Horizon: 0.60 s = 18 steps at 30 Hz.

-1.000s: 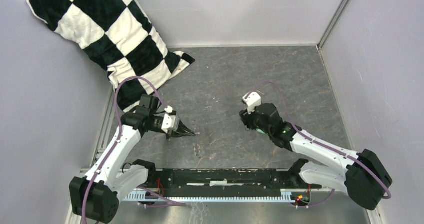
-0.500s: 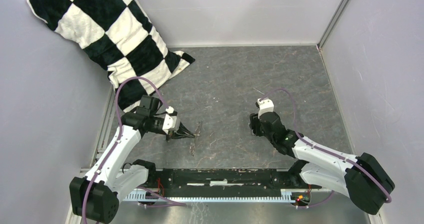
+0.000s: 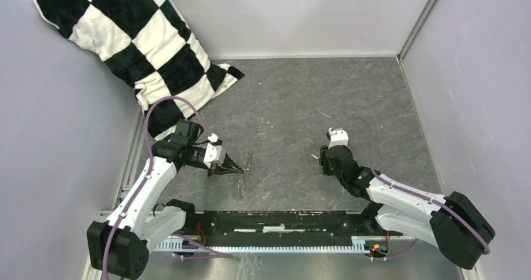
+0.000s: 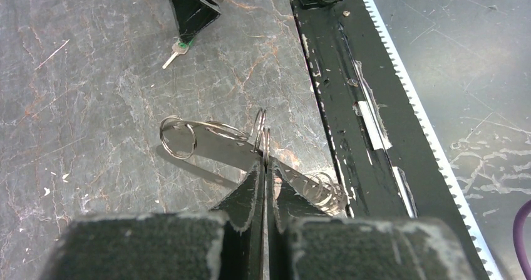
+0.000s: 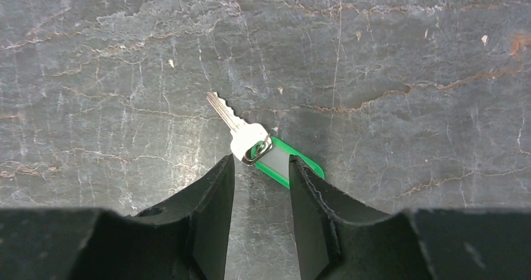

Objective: Put the keys on the keyring

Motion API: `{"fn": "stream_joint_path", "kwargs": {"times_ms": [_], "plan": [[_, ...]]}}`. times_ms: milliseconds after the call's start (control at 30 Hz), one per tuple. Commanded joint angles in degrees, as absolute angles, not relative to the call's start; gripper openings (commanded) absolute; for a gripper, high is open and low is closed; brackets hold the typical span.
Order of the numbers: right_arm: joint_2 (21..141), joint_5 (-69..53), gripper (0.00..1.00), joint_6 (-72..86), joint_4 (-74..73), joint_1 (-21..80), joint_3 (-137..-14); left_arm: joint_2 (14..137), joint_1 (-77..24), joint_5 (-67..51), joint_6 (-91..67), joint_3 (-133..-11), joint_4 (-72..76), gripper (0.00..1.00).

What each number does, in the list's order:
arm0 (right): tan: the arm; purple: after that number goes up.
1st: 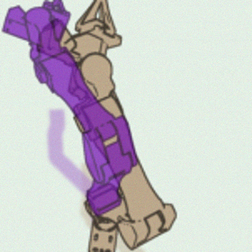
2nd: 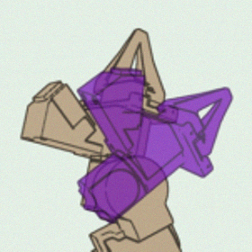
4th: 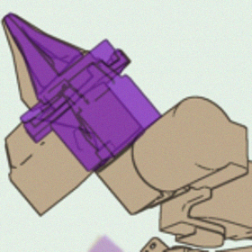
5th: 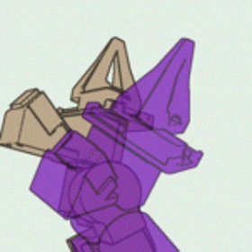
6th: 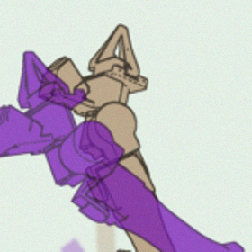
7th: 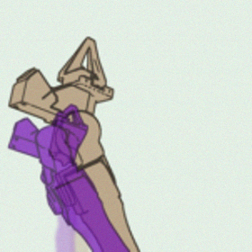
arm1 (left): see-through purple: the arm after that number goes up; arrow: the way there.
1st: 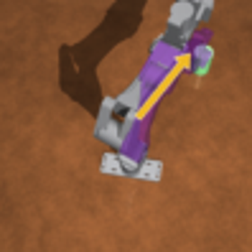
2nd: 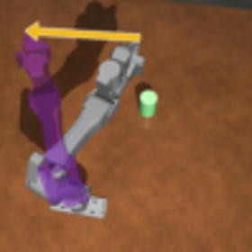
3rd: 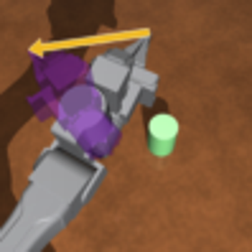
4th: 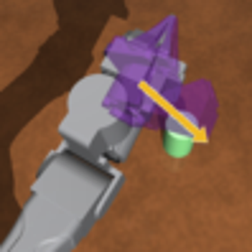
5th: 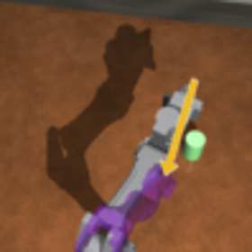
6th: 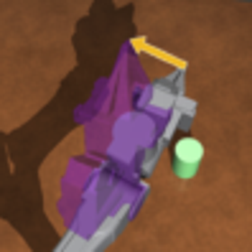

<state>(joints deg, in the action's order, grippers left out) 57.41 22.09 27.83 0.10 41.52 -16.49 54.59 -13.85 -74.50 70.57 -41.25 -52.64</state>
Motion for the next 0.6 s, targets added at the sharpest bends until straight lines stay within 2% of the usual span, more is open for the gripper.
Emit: {"fn": "stream_joint_path", "kwargs": {"times_ms": [0, 233, 333, 567], "plan": [[57.7, 24.0, 0.43, 29.7, 1.5, 41.6, -16.1, 54.6, -13.6, -75.8, 73.0, -42.6, -53.0, 0.02], [60.4, 24.0, 0.39, 29.0, 5.3, 41.6, -15.4, 54.8, -13.6, -75.8, 73.2, -43.0, -53.0, 0.02], [61.3, 24.4, 0.33, 28.3, 6.6, 41.6, -15.2, 54.8, -13.6, -75.8, 73.0, -43.2, -53.0, 0.02], [60.3, 22.3, 0.02, 21.7, 11.1, 41.6, -15.7, 54.9, -13.6, -75.8, 71.3, -42.6, -51.4, 0.02]]}}
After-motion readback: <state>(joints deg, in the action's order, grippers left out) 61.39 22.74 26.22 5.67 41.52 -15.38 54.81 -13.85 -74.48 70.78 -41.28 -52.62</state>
